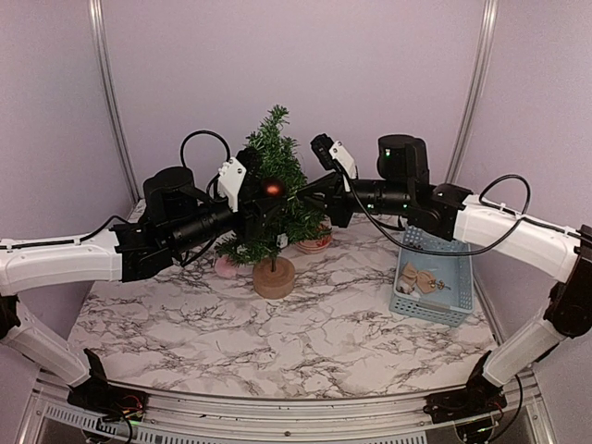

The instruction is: Decorate the small christmas tree

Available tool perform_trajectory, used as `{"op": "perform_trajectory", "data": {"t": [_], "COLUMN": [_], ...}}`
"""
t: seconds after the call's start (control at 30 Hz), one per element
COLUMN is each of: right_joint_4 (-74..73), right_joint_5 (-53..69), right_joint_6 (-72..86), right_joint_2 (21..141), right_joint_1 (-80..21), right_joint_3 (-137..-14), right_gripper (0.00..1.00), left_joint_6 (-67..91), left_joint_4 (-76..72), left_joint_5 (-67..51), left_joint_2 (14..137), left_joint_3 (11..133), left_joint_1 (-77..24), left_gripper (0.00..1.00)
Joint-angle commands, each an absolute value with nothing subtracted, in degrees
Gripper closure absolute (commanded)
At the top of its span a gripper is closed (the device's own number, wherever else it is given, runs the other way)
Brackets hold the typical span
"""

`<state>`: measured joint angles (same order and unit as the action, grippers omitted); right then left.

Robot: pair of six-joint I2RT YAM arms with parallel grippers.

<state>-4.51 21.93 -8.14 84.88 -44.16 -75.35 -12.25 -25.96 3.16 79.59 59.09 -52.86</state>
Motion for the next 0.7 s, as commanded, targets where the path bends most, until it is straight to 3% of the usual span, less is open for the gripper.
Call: {"op": "perform_trajectory", "data": {"t": [0.0, 0.4, 0.67], "right_joint_4": [-5.7, -7.3, -5.1], "right_joint_5": [20.7, 21.8, 22.1], "right_joint_6": [-7.6, -7.4, -7.4], "right_joint_2": [85.9, 87.5, 82.8], "right_joint_1": [-43.6, -43.6, -43.5], "right_joint_3": [-78.6, -78.6, -75.5], "right_gripper": [0.94, 0.95, 0.84], "left_joint_6": [-13.1, -13.3, -12.9], "left_joint_4": [-28.1, -27.5, -27.4], "left_joint_5": [4.4, 4.4, 3.6], "left_joint_2": [80.6, 80.6, 78.6], "left_joint_3": [60.7, 58.9, 58.1], "left_joint_1": [-52.6, -52.7, -52.9], "left_gripper": [0.74, 0.74, 0.75]}}
